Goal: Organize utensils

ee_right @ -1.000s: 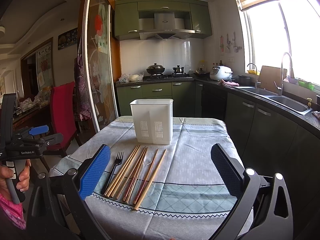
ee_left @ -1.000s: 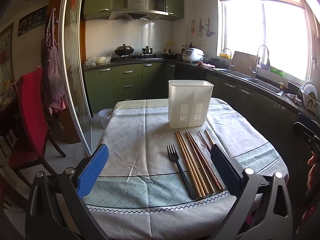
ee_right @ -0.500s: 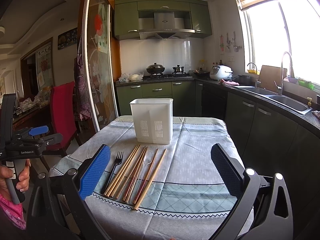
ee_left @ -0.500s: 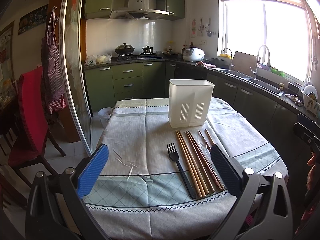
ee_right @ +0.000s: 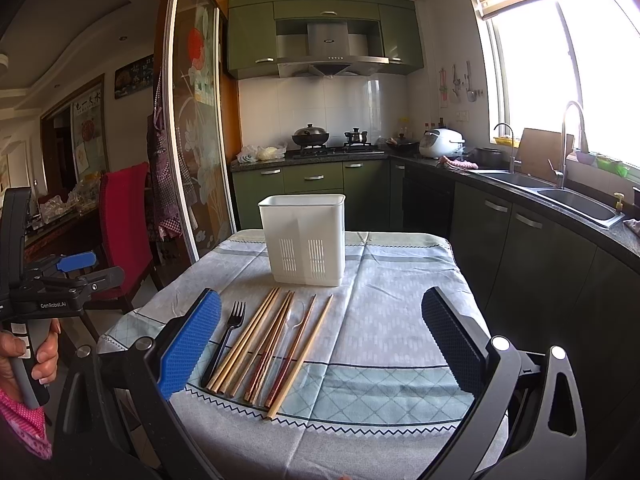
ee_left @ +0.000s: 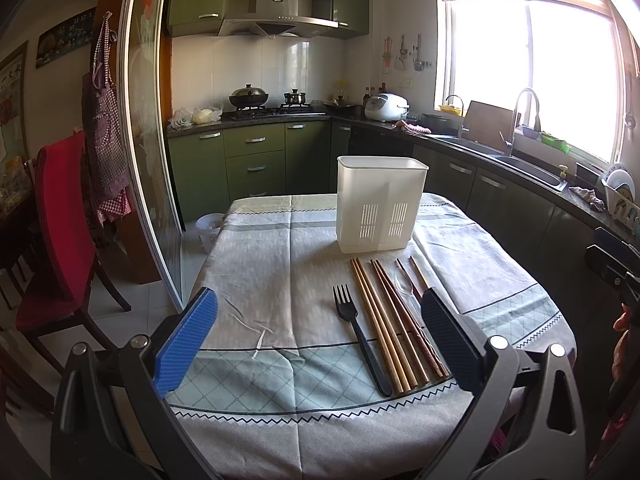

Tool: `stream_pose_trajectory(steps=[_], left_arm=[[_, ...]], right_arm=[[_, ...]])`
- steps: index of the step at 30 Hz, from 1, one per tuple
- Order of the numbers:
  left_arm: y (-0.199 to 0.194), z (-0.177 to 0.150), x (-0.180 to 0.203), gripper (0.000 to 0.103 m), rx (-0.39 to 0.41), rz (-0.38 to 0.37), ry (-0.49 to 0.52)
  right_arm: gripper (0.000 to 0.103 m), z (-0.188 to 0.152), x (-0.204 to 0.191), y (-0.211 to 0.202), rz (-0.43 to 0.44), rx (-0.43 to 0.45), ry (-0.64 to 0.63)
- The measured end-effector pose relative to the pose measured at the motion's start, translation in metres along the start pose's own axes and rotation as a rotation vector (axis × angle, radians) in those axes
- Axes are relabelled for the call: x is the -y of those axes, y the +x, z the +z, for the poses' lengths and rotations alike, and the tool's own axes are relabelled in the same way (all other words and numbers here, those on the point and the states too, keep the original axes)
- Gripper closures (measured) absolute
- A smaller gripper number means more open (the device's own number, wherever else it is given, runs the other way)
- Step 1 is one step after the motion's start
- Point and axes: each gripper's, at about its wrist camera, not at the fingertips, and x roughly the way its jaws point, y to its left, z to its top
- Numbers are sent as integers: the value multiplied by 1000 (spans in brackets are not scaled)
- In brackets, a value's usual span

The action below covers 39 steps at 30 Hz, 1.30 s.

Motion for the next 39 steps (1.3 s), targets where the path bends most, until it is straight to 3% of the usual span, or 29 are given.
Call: stream_pose_trajectory(steps=[9, 12, 18, 23, 27, 31, 35, 36, 39], left_arm=[[5, -1, 3, 6, -19, -2, 1], [13, 4, 3, 6, -58, -19, -11], [59, 19, 2, 6, -257, -35, -77], [126, 17, 2, 6, -525, -115, -194], [176, 12, 10, 6, -691, -114, -207], [205, 8, 20, 7, -786, -83, -196], [220, 9, 31, 8, -821, -42, -158], [223, 10, 32, 11, -829, -32, -157], [231, 9, 32, 30, -864, -15, -180]], right_arm=[[4, 1, 3, 4, -7, -18, 2], [4, 3, 5, 10, -2, -48, -2], [4, 7, 35, 48, 60, -217, 94], [4, 2, 63, 96, 87, -415, 169], [4, 0, 71, 135, 108, -553, 169], [4, 3, 72, 173, 104, -657, 140], [4, 7, 82, 205, 66, -726, 124], [4, 9, 85, 212, 51, -745, 122], [9, 13, 95, 226, 15, -762, 125]])
